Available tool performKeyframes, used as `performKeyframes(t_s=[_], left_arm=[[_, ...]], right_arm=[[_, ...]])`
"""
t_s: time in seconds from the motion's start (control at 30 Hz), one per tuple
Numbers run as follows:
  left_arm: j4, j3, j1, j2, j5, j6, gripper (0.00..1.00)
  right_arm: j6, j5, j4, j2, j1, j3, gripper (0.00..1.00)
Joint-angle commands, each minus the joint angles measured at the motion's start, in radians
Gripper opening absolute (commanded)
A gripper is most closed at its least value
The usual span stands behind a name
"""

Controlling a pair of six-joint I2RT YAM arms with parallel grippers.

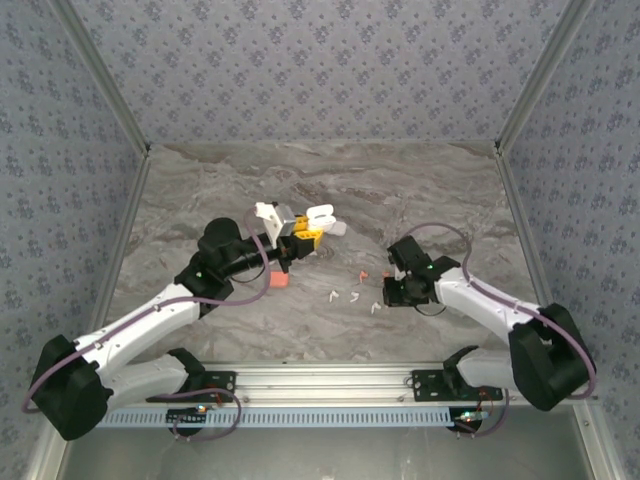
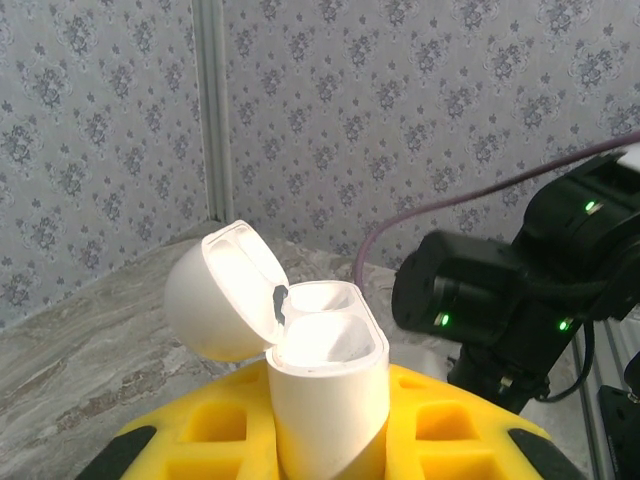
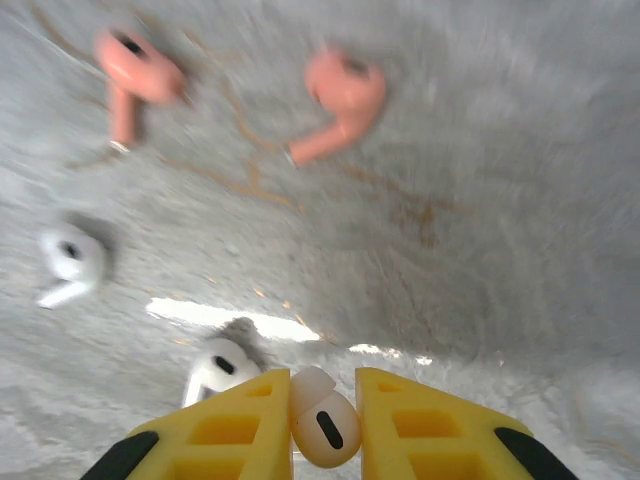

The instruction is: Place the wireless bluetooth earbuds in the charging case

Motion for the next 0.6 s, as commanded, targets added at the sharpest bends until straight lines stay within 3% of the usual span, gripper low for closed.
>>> performKeyframes(t_s=[0.0, 0.27, 0.57], left_arm=[[0.078, 0.014, -0.004, 0.026, 0.010, -0.040, 0.04], [0.180, 0.015, -0.004, 0.096, 0.057, -0.106, 0.03], [0.180, 0.030, -0.010, 0.136, 0.095, -0.126, 0.03]], right_arm=[[-0.111, 0.084, -0.034, -0.090, 0.005, 0.085, 0.21], [-0.406, 0.073, -0.022, -0.203, 0.013, 0.251, 0.21], [-0.701, -0.022, 0.008, -0.197, 0.064, 0.477, 0.21]])
